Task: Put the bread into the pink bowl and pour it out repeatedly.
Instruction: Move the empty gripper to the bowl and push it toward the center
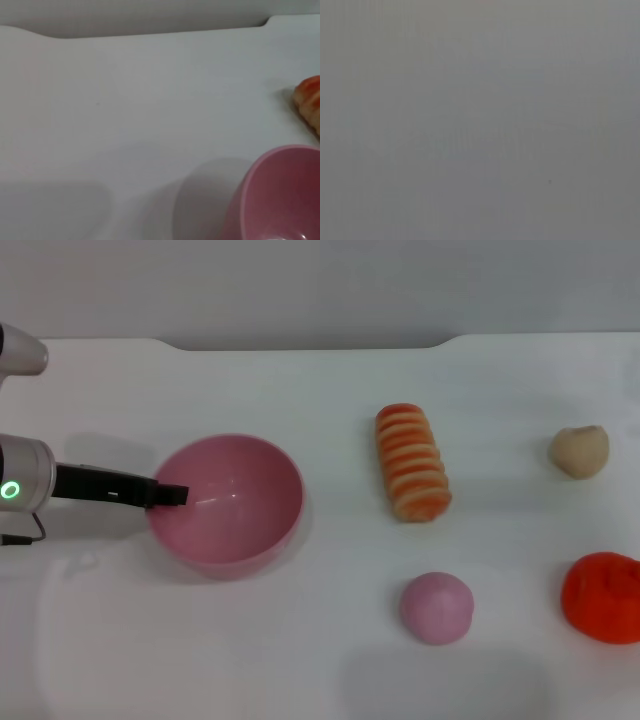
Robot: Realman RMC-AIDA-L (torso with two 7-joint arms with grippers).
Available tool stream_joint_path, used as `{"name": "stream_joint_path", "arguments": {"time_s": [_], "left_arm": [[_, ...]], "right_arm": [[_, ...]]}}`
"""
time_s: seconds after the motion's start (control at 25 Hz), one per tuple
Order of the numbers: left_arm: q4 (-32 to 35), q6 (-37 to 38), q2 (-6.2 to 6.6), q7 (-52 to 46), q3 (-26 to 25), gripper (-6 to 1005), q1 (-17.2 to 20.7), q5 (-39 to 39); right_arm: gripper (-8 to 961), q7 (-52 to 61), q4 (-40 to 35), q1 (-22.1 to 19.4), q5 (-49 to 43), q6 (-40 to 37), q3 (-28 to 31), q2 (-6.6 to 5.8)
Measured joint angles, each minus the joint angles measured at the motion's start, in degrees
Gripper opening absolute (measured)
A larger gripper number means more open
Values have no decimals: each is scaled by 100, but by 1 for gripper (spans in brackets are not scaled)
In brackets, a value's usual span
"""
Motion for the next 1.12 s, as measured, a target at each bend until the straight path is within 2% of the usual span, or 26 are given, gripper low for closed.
{"name": "stream_joint_path", "arguments": {"time_s": [0.04,0.48,0.8,1.0,1.12], "left_arm": [[12,-27,0,-7,-2,535,11,0],[15,-77,0,8,42,89,-38,1],[32,-81,-3,-3,-6,66,-42,-6],[83,-130,-7,31,-8,56,-74,-15],[80,-196,-9,47,0,55,-108,-8]], "right_arm": [[567,0,5,0,1,0,6,0],[573,1,29,-18,9,0,13,3],[577,64,0,14,9,156,39,2],[579,491,-351,149,-228,1175,-26,-27],[581,1116,-821,160,-1034,1743,-32,-31]]}}
